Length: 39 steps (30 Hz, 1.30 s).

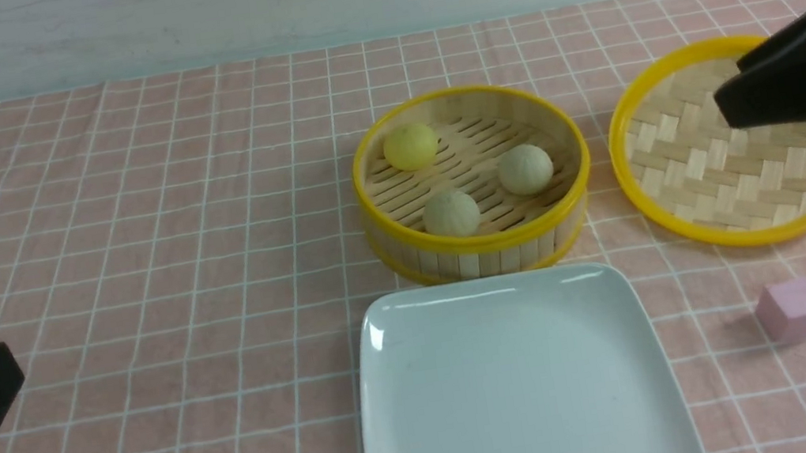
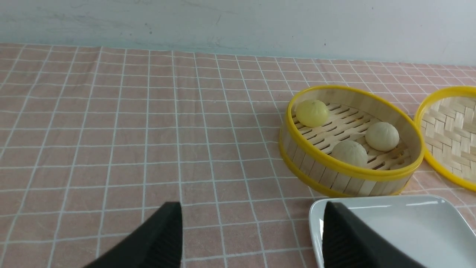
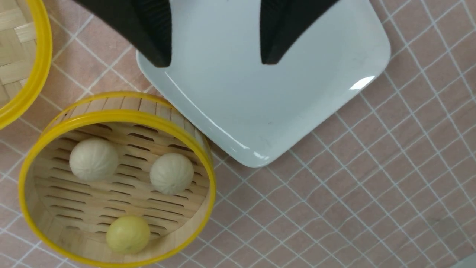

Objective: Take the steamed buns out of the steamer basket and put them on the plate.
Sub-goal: Use the right arm to grab the steamed stuffed bun that is closest to it

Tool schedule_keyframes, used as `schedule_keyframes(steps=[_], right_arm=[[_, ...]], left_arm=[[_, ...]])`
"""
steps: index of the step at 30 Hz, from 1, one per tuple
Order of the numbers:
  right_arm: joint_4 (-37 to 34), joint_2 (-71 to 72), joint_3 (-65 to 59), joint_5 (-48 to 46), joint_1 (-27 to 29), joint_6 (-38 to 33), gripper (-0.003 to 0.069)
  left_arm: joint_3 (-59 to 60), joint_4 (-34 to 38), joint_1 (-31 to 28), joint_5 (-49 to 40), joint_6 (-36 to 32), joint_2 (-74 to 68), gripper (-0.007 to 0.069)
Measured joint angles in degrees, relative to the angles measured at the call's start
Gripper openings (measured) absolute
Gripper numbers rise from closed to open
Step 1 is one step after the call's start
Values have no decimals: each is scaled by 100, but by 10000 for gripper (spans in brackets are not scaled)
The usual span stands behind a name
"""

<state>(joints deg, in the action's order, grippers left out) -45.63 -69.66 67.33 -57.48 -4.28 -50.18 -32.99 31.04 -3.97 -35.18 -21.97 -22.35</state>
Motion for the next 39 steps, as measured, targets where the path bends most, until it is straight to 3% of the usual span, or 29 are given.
schedule_keyframes(steps=[3,6,21,30,39], right_arm=[[1,-94,106,337,0,0,512],[1,-330,311,263,0,66,559],[567,-2425,2516,-839,-218,472,504],[2774,-4123,4226,-950,-1417,1367,504],[3868,-5524,5243,-950,-1691,2304,503]], left_arm=[[0,4,0,0,0,0,506],[0,4,0,-20,0,0,506],[0,6,0,-269,44,0,506],[0,6,0,-413,48,0,506],[0,6,0,-456,48,0,506]])
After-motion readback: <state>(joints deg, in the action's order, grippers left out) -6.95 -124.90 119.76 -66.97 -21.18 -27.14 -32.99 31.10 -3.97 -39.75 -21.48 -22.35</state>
